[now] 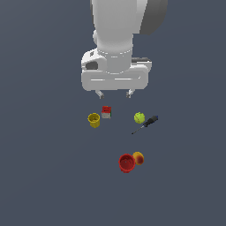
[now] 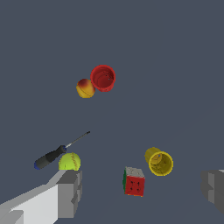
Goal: Pick up a designated object from a clutter of objects.
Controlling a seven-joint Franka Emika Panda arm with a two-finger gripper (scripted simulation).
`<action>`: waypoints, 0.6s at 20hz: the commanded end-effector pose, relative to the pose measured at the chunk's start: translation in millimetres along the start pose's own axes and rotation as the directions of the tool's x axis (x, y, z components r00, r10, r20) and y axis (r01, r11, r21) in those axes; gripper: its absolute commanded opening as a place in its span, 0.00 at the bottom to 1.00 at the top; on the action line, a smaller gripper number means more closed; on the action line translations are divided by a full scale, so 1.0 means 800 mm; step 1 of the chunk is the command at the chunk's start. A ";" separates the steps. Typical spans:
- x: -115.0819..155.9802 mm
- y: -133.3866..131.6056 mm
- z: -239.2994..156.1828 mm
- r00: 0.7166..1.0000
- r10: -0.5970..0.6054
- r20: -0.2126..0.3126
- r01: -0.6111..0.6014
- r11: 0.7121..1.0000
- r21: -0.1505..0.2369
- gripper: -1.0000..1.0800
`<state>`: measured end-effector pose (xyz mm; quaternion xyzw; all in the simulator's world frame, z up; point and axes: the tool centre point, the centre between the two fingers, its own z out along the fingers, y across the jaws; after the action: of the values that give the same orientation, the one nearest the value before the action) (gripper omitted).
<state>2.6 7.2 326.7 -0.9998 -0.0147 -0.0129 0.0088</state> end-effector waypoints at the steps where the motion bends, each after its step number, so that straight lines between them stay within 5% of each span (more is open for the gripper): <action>1: 0.000 0.000 0.000 1.000 0.000 0.000 0.000 1.000 0.000 0.96; 12: 0.012 0.032 -0.012 0.999 0.037 -0.031 -0.037 0.999 0.009 0.96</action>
<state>12.4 -18.0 335.4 -0.9995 0.0039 -0.0274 0.0133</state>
